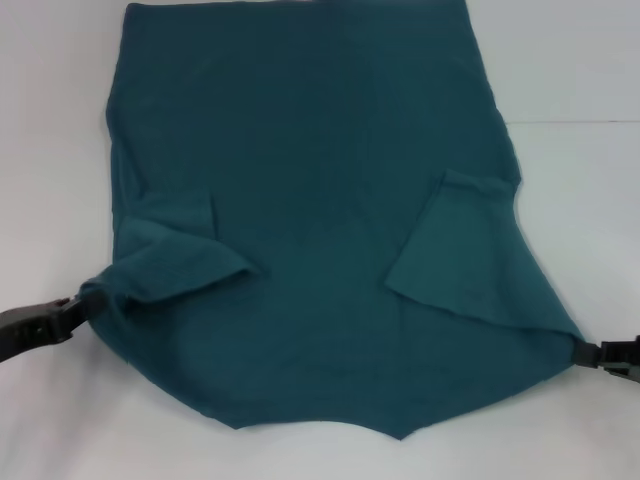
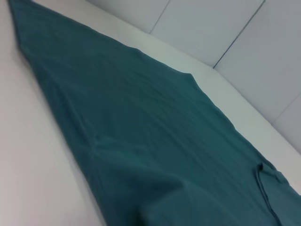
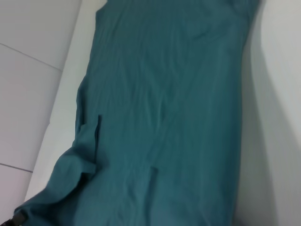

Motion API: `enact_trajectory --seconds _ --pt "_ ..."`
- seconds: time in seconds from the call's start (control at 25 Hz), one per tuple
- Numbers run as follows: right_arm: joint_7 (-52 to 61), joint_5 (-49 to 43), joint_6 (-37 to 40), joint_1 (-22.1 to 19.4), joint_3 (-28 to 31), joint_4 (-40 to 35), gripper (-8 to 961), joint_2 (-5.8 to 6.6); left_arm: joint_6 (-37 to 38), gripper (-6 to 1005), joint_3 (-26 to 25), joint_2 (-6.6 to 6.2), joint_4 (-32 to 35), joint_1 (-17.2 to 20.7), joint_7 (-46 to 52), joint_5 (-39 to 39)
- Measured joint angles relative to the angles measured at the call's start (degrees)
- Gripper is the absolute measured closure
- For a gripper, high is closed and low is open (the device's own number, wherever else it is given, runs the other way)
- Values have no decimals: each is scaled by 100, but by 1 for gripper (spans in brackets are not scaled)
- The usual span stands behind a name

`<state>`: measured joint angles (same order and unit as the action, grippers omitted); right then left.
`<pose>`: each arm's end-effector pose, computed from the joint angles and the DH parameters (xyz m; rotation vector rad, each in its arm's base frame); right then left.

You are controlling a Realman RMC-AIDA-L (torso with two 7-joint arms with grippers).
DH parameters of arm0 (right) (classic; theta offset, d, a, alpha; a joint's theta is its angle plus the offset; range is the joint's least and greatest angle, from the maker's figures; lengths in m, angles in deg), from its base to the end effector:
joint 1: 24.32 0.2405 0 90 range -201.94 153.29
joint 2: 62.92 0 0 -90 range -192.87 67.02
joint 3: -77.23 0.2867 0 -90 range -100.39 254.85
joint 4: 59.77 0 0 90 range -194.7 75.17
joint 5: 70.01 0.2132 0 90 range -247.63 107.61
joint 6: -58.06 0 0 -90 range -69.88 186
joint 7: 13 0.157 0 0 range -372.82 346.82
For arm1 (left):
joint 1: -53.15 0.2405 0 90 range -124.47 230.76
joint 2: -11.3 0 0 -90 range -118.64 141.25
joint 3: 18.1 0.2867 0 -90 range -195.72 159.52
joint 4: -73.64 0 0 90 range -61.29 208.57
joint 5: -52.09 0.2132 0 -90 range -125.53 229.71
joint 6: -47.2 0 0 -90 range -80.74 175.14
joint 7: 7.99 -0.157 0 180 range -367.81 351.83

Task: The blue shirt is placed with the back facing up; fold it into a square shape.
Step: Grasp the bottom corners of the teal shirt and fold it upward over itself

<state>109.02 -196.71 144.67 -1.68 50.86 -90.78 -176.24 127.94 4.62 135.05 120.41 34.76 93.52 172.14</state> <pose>0.3871 0.3000 0.0094 -2.0720 1.9228 0.6839 -0.3773 0.3049 0.0085 -2.0782 -1.3527 -0.7134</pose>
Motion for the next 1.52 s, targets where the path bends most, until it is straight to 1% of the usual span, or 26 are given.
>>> enact_trajectory --seconds 0.04,0.08,0.16,0.32,0.48,0.6,0.96,1.28,1.52 --pt "-44 0 30 -27 24 0 924 20 0 959 0 0 0 0 0 0" --pt "-95 1 77 -56 54 0 924 45 158 958 -18 11 123 131 155 0" --pt "-191 2 192 -102 122 -5 924 82 296 958 -75 13 166 209 244 24" --pt "-334 3 410 -178 255 -10 923 148 754 956 -435 9 188 348 305 141" --pt "-475 2 598 -292 283 -10 923 193 1168 955 -687 -20 193 490 306 173" --pt "-609 -12 737 -372 285 -10 923 217 1437 954 -738 -24 209 581 308 201" --pt "-893 -107 1111 -584 245 -9 923 300 1751 951 -963 -8 239 738 321 603" --pt "-1069 -268 1381 -757 274 -10 923 366 2006 948 -1098 8 245 913 298 749" --pt "-1087 -268 1555 -823 405 -21 923 450 2227 946 -1256 9 245 967 279 771"
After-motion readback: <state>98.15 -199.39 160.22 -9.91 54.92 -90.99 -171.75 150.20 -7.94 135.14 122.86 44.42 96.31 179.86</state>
